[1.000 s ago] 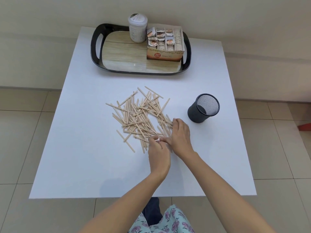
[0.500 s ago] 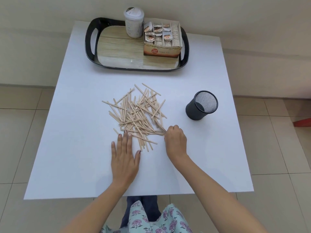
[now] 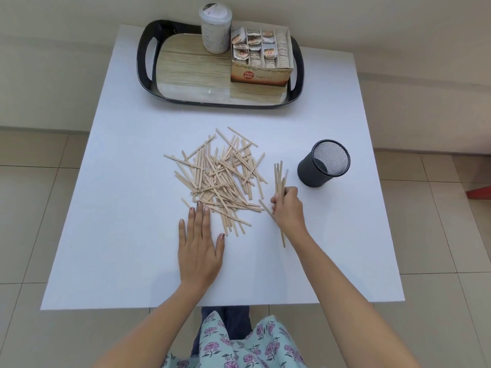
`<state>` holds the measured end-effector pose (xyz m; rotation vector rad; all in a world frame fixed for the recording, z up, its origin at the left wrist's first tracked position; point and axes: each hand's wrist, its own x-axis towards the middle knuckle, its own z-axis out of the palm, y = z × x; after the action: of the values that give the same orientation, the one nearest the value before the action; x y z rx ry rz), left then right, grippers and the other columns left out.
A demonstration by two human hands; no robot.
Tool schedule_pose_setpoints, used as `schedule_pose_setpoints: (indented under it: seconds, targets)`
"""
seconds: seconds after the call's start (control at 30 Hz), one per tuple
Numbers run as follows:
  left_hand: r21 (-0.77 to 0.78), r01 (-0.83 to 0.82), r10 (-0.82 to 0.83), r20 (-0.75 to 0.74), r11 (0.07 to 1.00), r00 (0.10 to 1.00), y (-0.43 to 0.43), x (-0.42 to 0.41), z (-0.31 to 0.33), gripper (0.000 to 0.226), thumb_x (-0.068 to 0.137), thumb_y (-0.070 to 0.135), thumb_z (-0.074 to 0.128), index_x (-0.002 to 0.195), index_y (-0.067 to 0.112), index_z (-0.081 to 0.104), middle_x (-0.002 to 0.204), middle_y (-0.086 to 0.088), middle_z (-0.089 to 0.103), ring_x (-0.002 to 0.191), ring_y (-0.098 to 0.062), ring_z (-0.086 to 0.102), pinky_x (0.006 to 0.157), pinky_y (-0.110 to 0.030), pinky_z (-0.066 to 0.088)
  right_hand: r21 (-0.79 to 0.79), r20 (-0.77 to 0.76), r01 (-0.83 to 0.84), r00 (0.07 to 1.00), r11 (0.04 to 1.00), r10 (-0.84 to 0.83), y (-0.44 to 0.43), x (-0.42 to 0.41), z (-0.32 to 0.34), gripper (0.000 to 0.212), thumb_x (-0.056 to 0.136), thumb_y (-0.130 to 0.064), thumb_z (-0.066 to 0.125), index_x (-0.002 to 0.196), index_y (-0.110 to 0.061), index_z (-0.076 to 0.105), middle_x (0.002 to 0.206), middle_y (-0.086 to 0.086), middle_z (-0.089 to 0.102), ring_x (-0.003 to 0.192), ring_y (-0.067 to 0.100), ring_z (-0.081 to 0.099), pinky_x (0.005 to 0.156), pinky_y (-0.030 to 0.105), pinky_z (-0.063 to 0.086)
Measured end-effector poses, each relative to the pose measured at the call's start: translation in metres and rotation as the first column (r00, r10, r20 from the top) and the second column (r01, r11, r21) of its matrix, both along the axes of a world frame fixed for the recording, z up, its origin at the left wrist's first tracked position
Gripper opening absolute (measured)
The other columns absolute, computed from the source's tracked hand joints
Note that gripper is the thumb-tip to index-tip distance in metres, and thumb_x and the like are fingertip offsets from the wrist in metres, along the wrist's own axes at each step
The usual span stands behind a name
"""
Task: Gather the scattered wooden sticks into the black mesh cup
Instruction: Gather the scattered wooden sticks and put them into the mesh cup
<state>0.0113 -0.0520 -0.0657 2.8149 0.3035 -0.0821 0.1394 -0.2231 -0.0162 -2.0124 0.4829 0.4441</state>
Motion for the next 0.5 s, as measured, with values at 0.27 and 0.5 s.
schedule_pose_setpoints:
  seconds: [0.27,0.5]
  targets:
    - [-0.001,-0.010,0.010,0.021,1.000,1.000,-0.001,-0.001,-0.001,0.065,0.096,0.038,0.027,0.152,0.005,0.022,0.161,-0.009,0.016,0.149,-0.024,0.013,0.121,-0.046,0.009,0.239,0.516,0.038,0.842,0.970,-0.160,0.007,-0.006,0.007,0.012,0.103,-0.008,0.030,0.101,-0.011,0.041,0.092,-0.001,0.052,0.072,0.011,0.047,0.071,0.017,0.043]
    - [-0.017,-0.016,0.017,0.049,1.000,0.999,-0.001,-0.002,-0.002,0.064,0.095,0.037,0.029,0.151,0.006,0.024,0.161,-0.009,0.017,0.149,-0.023,0.013,0.121,-0.047,0.011,0.133,0.712,-0.001,0.695,0.991,-0.095,0.012,-0.004,-0.008,0.015,0.099,0.000,0.028,0.096,-0.014,0.032,0.093,-0.015,0.046,0.080,-0.001,0.047,0.081,0.013,0.042]
